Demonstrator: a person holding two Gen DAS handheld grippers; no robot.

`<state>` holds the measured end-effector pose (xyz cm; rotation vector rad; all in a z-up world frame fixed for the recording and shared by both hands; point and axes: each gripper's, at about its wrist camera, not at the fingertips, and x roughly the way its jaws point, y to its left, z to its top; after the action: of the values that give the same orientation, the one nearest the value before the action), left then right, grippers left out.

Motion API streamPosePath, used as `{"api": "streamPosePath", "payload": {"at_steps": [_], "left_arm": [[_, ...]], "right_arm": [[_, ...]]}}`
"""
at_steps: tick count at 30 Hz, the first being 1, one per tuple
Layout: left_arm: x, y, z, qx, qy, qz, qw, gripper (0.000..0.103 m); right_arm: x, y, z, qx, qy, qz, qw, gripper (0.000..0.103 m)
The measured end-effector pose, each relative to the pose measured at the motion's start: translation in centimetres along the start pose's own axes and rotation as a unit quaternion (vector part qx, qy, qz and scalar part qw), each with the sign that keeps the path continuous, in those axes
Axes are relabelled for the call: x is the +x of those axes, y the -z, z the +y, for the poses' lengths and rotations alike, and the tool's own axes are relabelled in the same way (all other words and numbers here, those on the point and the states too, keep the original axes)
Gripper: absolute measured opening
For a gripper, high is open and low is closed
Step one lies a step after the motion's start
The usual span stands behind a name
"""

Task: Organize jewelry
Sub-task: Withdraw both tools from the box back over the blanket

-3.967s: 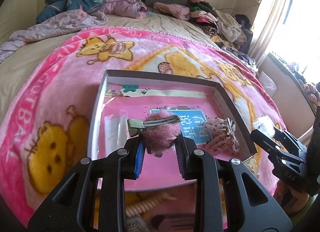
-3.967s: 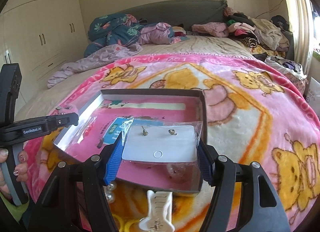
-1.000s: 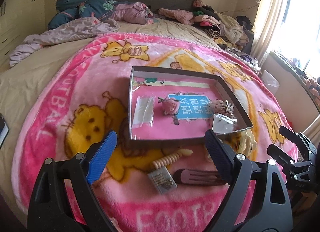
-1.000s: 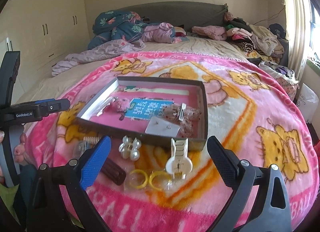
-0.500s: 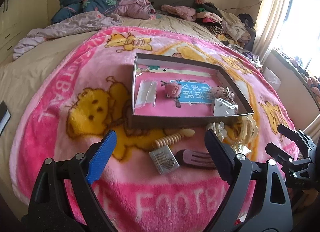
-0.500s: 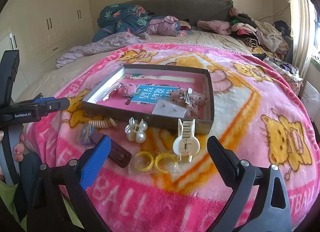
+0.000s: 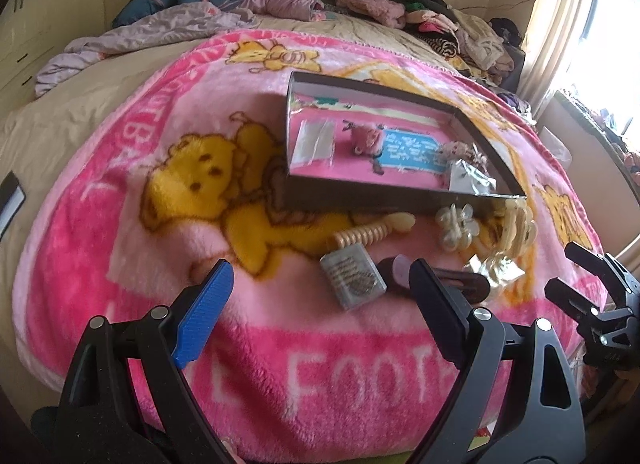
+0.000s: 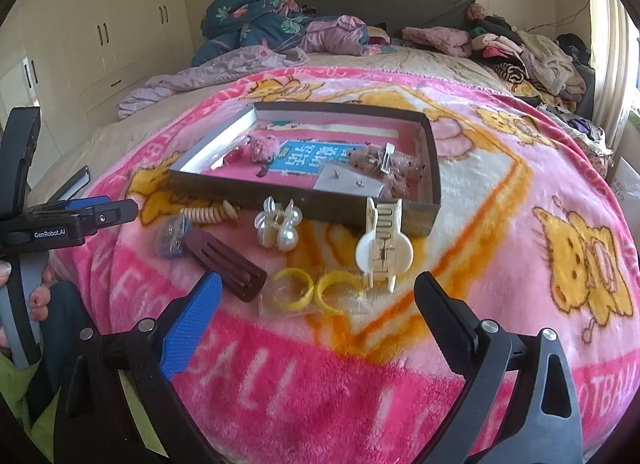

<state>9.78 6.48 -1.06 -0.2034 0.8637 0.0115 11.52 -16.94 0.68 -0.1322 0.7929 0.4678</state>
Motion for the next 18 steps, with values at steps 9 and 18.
{"api": "streamPosePath", "payload": {"at_steps": [9,18], "left_arm": [[0.7,1.9,0.9,-0.005,-0.009,0.022,0.9997,0.080],[1.8,2.8,-0.1,0.010,-0.003,0.038,0.9992,0.080]], "right_arm": [[0.4,1.0,-0.7,0.002,0.005,0.014,1.000,0.094],[1.1,2.3,-1.9,0.014,0.008,0.030,0.999,0.094]]}}
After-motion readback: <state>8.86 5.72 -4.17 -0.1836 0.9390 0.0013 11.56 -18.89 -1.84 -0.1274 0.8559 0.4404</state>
